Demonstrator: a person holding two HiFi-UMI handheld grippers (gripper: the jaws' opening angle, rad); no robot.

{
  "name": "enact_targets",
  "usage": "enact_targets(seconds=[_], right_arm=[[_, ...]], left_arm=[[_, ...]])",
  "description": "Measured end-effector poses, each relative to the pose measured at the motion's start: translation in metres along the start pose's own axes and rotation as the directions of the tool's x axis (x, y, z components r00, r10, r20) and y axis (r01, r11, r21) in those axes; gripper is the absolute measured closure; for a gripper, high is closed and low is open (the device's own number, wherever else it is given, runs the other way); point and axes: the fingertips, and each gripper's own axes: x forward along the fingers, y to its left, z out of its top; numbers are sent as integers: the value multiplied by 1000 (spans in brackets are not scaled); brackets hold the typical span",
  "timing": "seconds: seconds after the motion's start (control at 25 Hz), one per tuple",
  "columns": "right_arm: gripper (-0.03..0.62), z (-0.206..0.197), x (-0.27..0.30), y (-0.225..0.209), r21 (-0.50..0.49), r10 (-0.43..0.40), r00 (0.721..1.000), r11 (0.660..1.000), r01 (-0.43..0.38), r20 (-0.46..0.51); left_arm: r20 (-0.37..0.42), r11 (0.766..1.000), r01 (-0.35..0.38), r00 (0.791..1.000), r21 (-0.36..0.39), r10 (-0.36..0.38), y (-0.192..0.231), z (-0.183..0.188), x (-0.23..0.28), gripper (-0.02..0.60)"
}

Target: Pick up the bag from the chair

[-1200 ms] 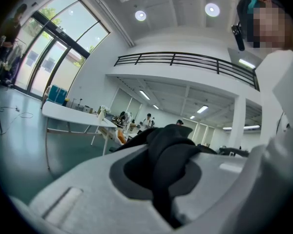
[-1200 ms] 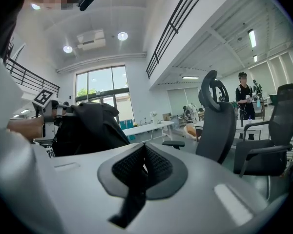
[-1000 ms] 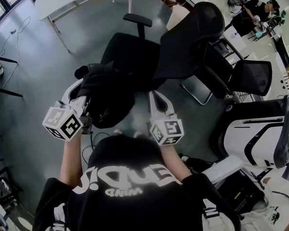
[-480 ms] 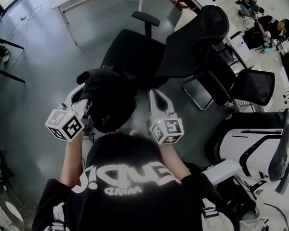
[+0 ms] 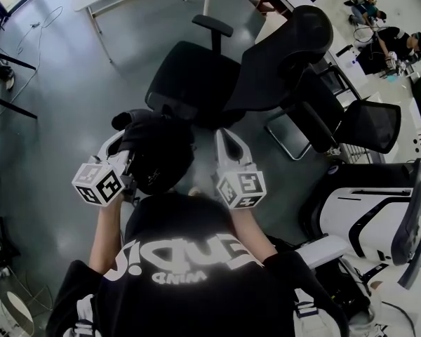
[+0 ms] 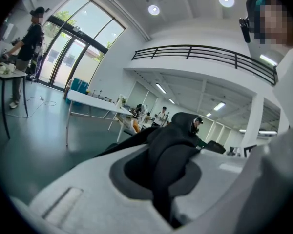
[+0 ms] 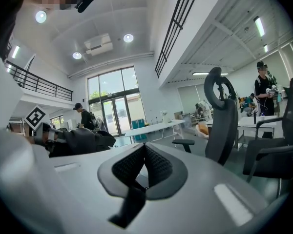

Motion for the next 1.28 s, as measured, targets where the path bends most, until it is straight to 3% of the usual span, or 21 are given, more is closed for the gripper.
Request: enact_targets(seconds=[1.28], right_arm=[[592, -2, 4, 12, -23, 15, 1000, 1000, -16, -19]], left_arm=[[-37, 1000, -9, 999, 9, 9, 12, -10, -1, 560]])
